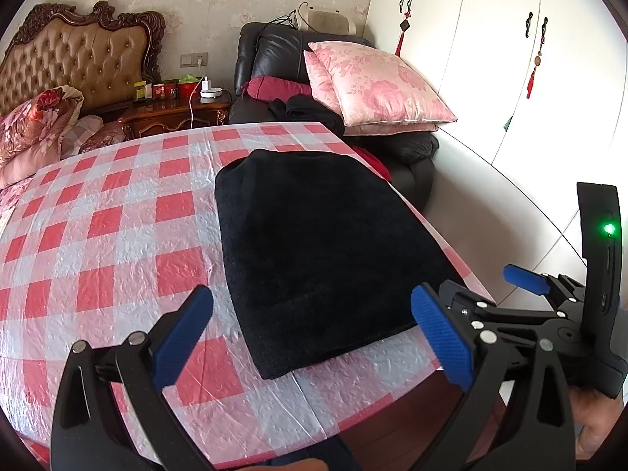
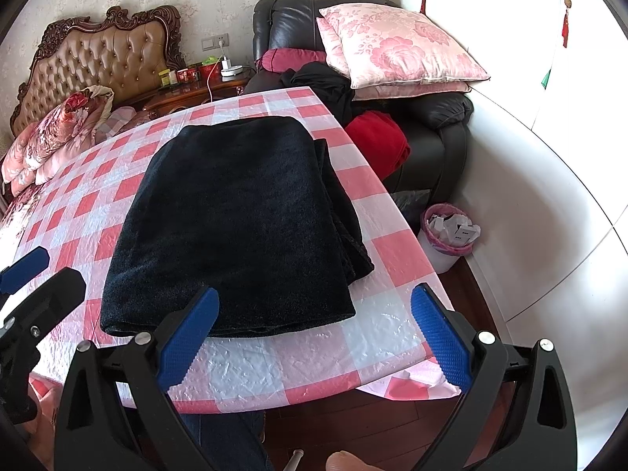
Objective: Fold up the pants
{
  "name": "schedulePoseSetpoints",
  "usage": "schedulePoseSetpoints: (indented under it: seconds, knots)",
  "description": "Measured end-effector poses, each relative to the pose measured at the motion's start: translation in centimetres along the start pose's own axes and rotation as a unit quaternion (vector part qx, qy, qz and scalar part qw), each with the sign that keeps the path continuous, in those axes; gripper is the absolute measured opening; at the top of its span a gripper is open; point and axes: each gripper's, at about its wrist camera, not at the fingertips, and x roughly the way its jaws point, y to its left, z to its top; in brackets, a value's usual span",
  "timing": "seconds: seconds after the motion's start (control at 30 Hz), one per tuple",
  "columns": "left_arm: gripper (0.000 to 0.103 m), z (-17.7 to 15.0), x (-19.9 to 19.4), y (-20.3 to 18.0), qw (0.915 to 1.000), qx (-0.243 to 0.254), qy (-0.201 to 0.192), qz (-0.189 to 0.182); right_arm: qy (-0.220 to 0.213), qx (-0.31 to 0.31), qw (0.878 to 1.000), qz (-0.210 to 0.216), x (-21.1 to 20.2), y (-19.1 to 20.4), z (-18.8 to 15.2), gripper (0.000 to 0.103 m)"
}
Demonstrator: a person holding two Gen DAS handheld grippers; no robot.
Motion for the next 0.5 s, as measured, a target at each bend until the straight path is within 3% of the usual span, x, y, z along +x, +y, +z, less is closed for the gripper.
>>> schedulePoseSetpoints:
  seconds: [0.33, 0.5]
  knots:
    - [0.101, 0.0, 0.1, 0.0, 1.0, -0.002, -0.005, 0.005, 0.0, 0.0, 1.0, 0.0, 0.0, -0.1, 0.1, 0.095]
    - [0.101, 0.2, 1.1, -0.1, 0.9999, -0.006, -0.001, -0.011, 0.002, 0.005, 1.0, -0.002, 0.1, -0.3, -0.2, 0.095]
